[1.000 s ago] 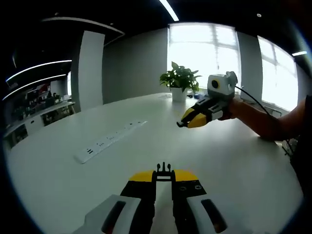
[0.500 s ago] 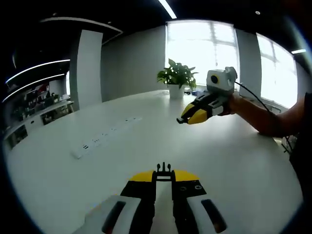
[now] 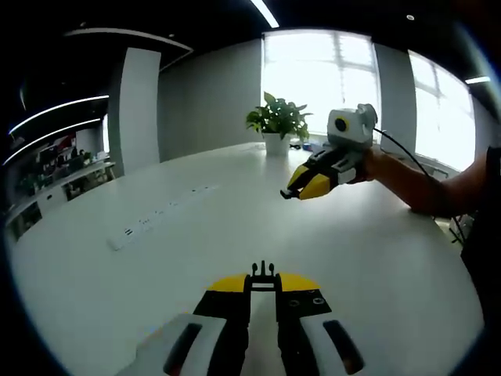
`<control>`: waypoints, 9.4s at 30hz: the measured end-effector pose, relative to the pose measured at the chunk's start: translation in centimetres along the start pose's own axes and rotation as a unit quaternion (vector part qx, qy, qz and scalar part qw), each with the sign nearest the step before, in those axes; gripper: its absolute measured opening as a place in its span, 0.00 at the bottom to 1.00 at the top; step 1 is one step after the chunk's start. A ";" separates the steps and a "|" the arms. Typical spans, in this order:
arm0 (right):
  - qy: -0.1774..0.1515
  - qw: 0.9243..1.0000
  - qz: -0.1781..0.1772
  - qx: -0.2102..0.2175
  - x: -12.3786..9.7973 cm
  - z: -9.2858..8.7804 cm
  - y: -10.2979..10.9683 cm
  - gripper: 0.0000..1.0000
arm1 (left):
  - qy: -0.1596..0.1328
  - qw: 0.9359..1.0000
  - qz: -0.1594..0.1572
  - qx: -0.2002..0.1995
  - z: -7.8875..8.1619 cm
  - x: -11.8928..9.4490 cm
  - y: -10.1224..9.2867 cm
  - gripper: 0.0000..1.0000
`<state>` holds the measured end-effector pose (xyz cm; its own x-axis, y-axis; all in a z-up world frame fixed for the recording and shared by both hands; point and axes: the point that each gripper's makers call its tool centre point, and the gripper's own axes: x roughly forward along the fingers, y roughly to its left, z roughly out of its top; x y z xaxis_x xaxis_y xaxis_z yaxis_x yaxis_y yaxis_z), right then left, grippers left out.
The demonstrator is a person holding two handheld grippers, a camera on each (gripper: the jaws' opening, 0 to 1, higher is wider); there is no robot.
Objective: Snap the two parts of the plastic buckle together until the buckle closes and remains connected.
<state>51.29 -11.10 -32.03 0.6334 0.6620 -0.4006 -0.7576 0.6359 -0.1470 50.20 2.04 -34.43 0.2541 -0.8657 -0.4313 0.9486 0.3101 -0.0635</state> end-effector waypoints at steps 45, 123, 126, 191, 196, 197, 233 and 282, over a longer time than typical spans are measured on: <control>-0.013 0.999 0.036 -0.003 -3.5 -1.3 6.2 0.10 | 0.008 1.000 -0.012 0.006 -1.7 -1.8 -6.4 0.09; 0.001 0.967 0.241 -0.079 -5.4 -4.4 17.5 0.10 | 0.027 0.984 -0.159 0.077 -4.9 -1.8 -15.2 0.10; 0.001 0.966 0.244 -0.081 -5.5 -4.4 17.7 0.10 | 0.026 0.984 -0.158 0.079 -4.9 -1.8 -15.3 0.10; 0.009 0.956 0.284 -0.070 -5.3 -5.1 19.3 0.10 | 0.010 0.975 -0.199 0.098 -4.8 -0.7 -17.3 0.10; 0.009 0.956 0.286 -0.072 -5.3 -5.1 19.5 0.10 | 0.008 0.976 -0.196 0.091 -4.7 -0.7 -17.0 0.10; 0.009 0.955 0.286 -0.072 -5.3 -5.1 19.5 0.10 | 0.009 0.976 -0.196 0.092 -4.8 -0.7 -17.0 0.10; 0.008 0.955 0.288 -0.073 -5.4 -5.0 19.9 0.10 | 0.019 0.973 -0.201 0.107 -5.2 -0.2 -17.9 0.10; -0.007 0.955 0.287 -0.081 -5.1 -4.8 20.1 0.11 | 0.015 0.972 -0.210 0.106 -5.0 0.0 -18.1 0.10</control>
<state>32.10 -3.61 -37.25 0.1087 0.8890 -0.4447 -0.9941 0.0989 -0.0452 32.12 -1.58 -37.78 -0.1663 -0.8853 -0.4343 0.9859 -0.1583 -0.0548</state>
